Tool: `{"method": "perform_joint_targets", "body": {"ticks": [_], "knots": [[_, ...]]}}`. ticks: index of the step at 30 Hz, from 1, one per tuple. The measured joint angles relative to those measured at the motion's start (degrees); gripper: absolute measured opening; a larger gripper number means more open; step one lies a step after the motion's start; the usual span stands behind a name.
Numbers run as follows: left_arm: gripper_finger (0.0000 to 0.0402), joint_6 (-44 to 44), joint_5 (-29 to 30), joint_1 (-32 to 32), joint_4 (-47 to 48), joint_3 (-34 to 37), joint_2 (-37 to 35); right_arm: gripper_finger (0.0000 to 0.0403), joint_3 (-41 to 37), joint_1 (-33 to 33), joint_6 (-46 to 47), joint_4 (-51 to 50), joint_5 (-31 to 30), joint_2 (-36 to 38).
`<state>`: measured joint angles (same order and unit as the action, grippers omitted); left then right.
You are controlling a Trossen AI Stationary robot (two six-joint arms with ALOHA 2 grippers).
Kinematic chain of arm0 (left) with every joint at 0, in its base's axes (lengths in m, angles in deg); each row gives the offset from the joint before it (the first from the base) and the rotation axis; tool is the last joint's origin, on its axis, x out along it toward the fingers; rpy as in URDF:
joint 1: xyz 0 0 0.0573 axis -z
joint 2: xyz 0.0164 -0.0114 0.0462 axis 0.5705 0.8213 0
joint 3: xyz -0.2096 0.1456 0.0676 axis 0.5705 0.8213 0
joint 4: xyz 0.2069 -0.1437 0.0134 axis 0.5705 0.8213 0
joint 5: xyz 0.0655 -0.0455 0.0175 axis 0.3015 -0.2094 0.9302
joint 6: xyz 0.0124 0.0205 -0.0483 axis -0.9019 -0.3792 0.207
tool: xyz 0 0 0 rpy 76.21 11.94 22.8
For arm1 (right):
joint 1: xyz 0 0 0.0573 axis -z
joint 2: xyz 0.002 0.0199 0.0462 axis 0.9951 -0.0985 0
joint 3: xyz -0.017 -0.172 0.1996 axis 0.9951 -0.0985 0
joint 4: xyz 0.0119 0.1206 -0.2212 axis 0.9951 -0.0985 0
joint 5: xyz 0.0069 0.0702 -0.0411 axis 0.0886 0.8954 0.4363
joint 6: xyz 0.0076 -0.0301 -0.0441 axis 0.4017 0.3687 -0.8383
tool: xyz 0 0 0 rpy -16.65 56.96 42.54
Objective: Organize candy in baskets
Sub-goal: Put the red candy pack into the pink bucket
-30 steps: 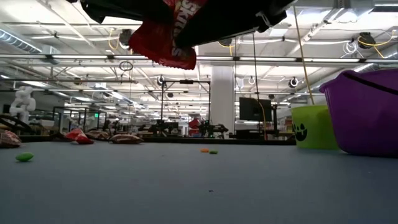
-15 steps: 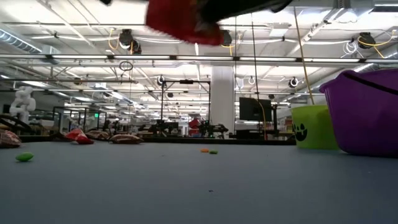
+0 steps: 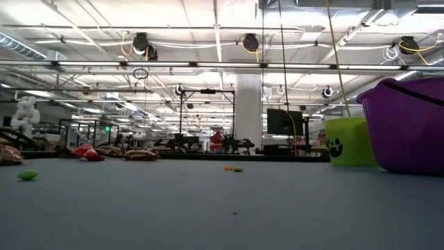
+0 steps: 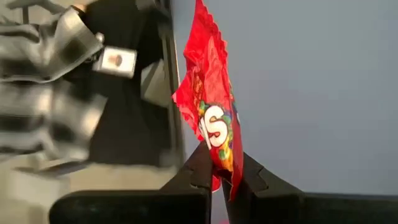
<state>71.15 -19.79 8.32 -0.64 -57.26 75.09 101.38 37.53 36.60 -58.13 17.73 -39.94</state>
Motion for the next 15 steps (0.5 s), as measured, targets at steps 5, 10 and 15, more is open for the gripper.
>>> {"method": "perform_joint_targets", "body": {"ticks": [5, 10, 15], "knots": [[0.016, 0.01, 0.47, -0.43, 0.35, 0.0, -0.02, 0.0011, 0.01, -5.79, 21.64, -10.79, -0.59, 6.11], [0.016, 0.06, 0.53, -0.46, 2.56, 0.02, -0.02, 0.0011, 0.02, -12.97, 42.29, -18.5, 1.37, 7.0], [0.016, 0.09, 0.53, -0.45, 3.02, 0.02, -0.02, 0.0011, 0.02, -20.06, 60.24, -21.49, 10.7, 4.81]]}}
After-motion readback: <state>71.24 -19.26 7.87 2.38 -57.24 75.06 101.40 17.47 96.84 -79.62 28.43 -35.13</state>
